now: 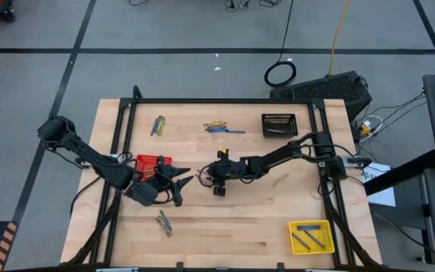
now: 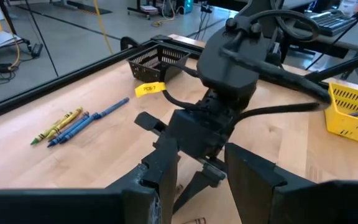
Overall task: Sort crayons
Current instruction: Put the brown crayon into the black bin
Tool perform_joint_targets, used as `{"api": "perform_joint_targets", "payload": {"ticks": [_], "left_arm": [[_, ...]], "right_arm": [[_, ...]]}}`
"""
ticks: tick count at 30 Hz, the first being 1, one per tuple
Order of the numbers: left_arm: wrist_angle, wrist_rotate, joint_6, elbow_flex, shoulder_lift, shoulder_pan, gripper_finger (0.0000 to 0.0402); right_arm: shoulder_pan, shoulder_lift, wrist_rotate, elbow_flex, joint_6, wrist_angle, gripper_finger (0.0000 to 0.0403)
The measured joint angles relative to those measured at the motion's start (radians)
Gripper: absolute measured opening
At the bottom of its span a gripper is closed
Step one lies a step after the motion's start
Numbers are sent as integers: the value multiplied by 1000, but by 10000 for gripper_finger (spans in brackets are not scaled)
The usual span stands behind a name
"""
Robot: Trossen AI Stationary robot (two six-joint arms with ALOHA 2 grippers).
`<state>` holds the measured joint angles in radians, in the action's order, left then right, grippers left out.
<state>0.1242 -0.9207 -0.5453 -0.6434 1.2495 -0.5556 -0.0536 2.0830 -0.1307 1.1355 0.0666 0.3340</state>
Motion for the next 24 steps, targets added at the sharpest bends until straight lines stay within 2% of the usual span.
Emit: {"api": "perform_joint_targets", "payload": {"ticks": [11, 15, 19, 24], "left_arm": [[-2, 0, 0, 0, 0, 0, 137], [-2, 0, 0, 0, 0, 0, 137], [-2, 0, 0, 0, 0, -1, 137], [-4, 21, 0, 0, 0, -1, 137]], "right_arm": [[1, -18, -101, 3, -27, -150, 119], [9, -29, -103, 3, -45, -212, 84], [18, -33, -103, 3, -50, -294, 18], [20, -143, -129, -63, -50, -373, 11]]}}
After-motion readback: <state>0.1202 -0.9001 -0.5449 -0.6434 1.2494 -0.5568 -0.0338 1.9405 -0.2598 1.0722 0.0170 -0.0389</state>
